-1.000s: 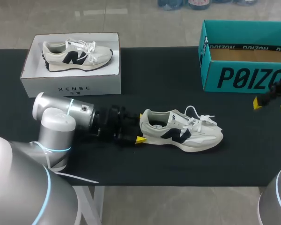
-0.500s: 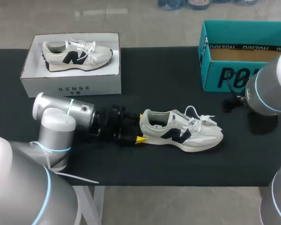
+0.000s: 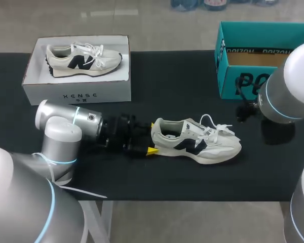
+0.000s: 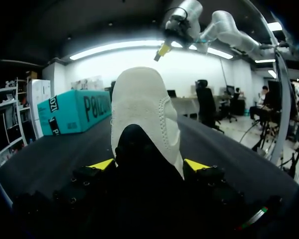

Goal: Take the shoe out of the shoebox, open the shoe tongue, remove and reinsert the insole, then place the shoe into the shoebox

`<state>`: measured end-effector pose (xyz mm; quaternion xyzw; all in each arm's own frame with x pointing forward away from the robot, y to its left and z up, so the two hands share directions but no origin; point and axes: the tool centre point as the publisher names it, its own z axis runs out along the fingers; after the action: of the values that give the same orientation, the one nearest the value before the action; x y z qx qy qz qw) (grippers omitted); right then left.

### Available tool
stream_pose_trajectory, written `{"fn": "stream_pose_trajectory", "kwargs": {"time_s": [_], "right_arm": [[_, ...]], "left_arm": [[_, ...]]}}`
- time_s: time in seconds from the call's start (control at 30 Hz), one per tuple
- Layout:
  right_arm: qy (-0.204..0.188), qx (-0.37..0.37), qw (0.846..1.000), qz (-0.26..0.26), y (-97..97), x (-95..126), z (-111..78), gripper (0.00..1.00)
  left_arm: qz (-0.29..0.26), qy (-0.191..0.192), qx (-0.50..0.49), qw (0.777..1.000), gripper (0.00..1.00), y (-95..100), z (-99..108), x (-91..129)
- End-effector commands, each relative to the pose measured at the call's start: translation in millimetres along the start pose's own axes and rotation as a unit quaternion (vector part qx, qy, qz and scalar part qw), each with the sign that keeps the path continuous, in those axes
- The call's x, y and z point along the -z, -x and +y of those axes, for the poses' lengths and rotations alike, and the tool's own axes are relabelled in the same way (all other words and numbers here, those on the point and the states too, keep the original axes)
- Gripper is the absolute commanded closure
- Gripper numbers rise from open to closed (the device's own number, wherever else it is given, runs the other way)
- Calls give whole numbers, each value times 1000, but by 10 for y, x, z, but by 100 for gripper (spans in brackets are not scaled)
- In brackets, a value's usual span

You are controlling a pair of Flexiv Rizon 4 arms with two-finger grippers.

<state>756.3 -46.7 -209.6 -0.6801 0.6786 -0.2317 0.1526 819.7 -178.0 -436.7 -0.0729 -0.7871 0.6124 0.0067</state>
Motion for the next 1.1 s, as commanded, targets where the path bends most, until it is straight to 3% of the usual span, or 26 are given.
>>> {"fn": "stream_pose_trajectory", "kwargs": {"time_s": [0.03, 0.1, 0.23, 0.4, 0.43, 0.5, 0.53, 1.1], "right_arm": [[54, -90, 994, 23, 59, -177, -168, 0], [84, -151, 985, 18, 63, -214, -199, 0], [88, -270, 954, 102, 56, -251, -320, 0], [74, -395, 913, 66, 26, -172, -329, 0], [77, -398, 913, 52, 64, -185, -326, 0], [77, -374, 923, 50, 164, -205, -331, 0], [68, -353, 933, 20, 209, -178, -323, 0], [68, -353, 933, 20, 209, -178, -323, 0]], "left_arm": [[0, 1, 0, 1000, 100, 5, 21, -36], [0, 1, 0, 1000, 100, 5, 21, -36], [0, 1, 0, 1000, 100, 5, 21, -36], [0, 1, 0, 1000, 100, 5, 21, -36], [0, 1, 0, 1000, 100, 5, 21, -36], [0, 1, 0, 1000, 100, 5, 21, -36], [0, 1, 0, 1000, 100, 5, 21, -36], [0, 1, 0, 1000, 100, 5, 21, -36]]}}
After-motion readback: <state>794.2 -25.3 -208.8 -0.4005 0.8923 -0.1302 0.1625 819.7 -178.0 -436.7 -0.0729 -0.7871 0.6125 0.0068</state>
